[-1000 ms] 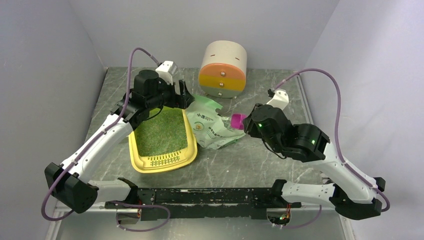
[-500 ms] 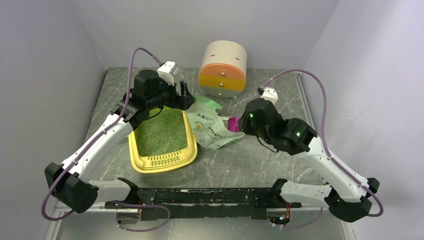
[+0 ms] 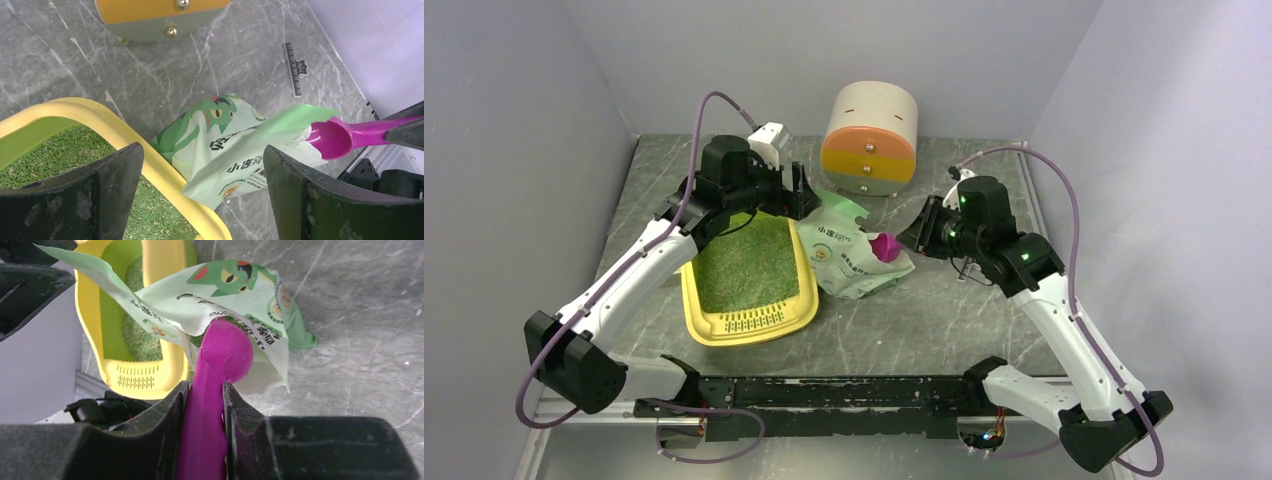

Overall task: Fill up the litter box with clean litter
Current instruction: 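Scoop the cat litter from the cat litter bag.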

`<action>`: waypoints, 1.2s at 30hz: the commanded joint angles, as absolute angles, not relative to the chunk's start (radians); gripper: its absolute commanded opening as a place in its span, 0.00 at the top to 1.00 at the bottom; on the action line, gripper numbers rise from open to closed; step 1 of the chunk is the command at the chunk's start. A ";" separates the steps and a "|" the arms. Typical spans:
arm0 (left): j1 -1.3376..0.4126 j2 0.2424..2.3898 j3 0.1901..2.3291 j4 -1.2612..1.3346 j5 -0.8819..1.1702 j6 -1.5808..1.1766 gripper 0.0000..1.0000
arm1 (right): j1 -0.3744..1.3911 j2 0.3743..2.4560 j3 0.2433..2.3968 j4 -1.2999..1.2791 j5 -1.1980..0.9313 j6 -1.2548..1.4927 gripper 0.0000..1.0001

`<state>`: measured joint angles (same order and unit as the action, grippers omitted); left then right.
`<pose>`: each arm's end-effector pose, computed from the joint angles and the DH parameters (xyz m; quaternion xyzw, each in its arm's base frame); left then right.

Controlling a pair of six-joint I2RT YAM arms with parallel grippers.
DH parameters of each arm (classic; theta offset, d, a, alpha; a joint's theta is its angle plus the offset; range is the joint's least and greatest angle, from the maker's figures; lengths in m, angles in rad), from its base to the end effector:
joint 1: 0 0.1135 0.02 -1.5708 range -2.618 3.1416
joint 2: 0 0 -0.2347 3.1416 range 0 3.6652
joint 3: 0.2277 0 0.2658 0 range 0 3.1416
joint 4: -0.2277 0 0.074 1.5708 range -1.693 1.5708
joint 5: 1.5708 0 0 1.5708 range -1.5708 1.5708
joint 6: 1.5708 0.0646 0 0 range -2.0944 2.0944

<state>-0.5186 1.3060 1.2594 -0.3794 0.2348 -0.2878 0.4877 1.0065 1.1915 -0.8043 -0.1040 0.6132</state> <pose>0.2919 -0.1839 0.3314 0.1592 0.8220 -0.3016 0.4562 0.2182 0.1233 0.3382 0.0319 0.8875 0.2786 0.3657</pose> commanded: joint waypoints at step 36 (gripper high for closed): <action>-0.504 1.348 1.244 -0.364 0.498 -0.158 0.95 | 0.490 1.234 1.196 -0.870 0.013 0.582 1.00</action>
<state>-0.5076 1.3605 1.2472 -0.3916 0.4934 -0.1528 0.4744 1.2190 1.1172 -0.7242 -0.1967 0.6094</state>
